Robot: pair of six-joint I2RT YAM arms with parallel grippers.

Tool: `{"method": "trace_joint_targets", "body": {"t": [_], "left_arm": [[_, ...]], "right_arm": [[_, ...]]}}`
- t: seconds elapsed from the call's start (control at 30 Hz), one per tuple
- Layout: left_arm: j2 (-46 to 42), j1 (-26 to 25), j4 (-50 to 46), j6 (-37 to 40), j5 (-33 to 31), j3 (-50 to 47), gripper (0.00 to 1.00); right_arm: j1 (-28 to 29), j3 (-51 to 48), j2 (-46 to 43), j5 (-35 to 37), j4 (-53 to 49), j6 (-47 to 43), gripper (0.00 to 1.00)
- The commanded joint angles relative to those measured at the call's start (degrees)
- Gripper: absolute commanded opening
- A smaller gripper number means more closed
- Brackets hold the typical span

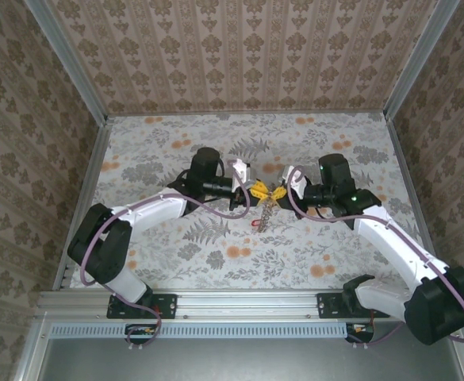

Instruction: Put the keys on the keyring

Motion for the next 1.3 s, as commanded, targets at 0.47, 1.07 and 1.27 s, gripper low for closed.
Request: {"method": "trace_joint_targets", "body": {"t": [0.47, 1.07, 1.27], "left_arm": [[0.2, -1.7, -19.3, 13.8, -3.2, 9.7, 0.19], [0.4, -2.2, -18.0, 13.0, -2.9, 9.0, 0.00], [0.4, -1.9, -6.1, 5.1, 0.8, 5.7, 0.00]], "right_arm": [[4.5, 11.2, 4.0, 7.9, -16.7, -9.0, 0.00], [6.9, 15.9, 4.0, 9.7, -21.3, -9.0, 0.00], [6.2, 9.3, -0.2, 6.5, -10.9, -5.8, 0.08]]}}
